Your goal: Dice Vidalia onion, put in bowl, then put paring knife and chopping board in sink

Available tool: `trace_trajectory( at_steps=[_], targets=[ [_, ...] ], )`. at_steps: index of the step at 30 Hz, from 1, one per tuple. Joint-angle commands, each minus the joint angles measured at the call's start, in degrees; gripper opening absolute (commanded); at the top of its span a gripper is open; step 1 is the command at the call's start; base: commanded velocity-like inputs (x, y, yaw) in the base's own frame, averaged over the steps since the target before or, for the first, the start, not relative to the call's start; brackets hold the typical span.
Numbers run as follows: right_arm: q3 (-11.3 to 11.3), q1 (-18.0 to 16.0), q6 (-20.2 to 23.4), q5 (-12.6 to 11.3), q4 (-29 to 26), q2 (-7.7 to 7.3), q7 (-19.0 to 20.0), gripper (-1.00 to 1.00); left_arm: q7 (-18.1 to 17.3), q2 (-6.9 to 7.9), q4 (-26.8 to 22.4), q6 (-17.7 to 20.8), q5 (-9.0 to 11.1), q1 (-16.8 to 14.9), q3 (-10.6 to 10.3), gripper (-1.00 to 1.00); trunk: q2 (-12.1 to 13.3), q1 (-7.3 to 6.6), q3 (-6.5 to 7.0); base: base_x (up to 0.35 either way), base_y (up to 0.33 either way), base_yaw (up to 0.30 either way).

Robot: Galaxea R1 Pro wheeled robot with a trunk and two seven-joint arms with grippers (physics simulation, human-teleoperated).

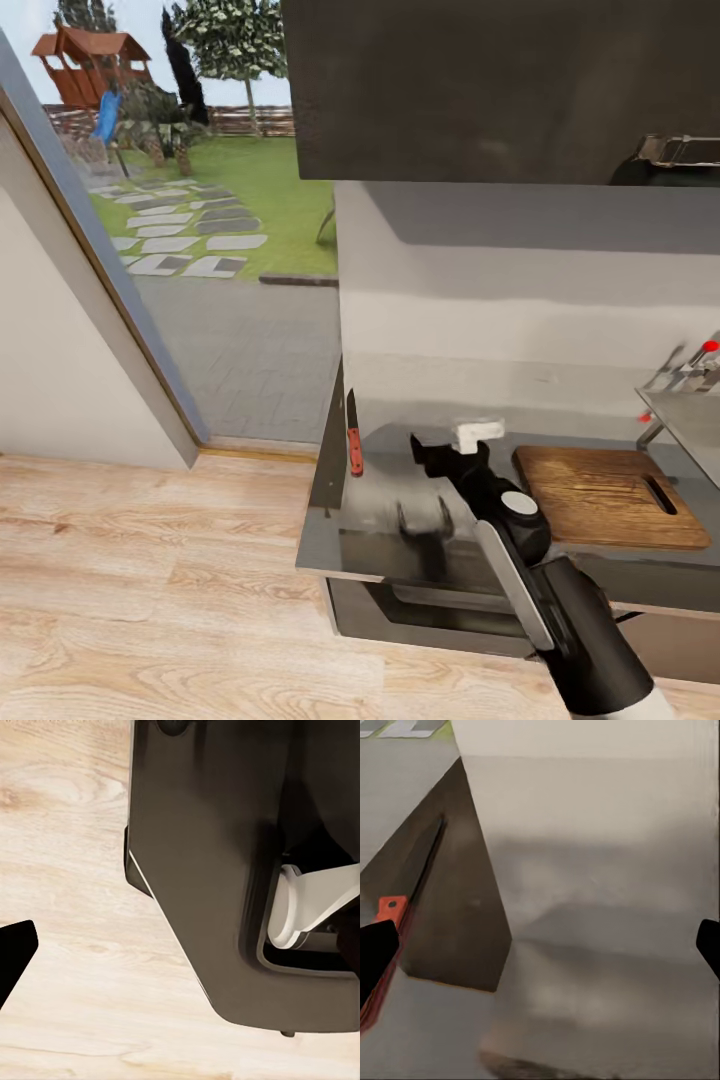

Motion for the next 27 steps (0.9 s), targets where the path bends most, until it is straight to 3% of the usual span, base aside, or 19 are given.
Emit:
trace_trajectory(
  at_steps=[1, 4, 8, 27],
  targets=[
    [0.17, 1.31, -1.5, -0.6, -0.19, -0.63, -0.58, 1.0, -0.05, -0.02, -0.07, -0.05, 0.47, 0.03, 0.01, 1.0, -0.1, 0.04, -0.09, 0.0, 0.0, 0.0],
    [0.19, 4.64, -5.42, -0.6, -0.35, -1.95, -0.56, 1.0, -0.05, 0.0, -0.06, -0.05, 0.47, 0.03, 0.02, 1.0, -0.1, 0.04, -0.09, 0.0, 0.0, 0.0],
    [0.2, 5.77, -8.84, -0.6, -0.39, -3.01, -0.5, 1.0, -0.05, -0.02, 0.02, -0.05, 0.47, 0.03, 0.02, 1.0, -0.1, 0.04, -0.09, -0.029, 0.0, 0.0],
    [0.29, 5.95, -9.46, -0.65, -0.39, -3.21, -0.49, 1.0, -0.05, -0.02, 0.05, -0.05, 0.56, 0.03, 0.03, 1.0, -0.1, 0.04, -0.09, -0.309, 0.0, 0.0]
  ],
)
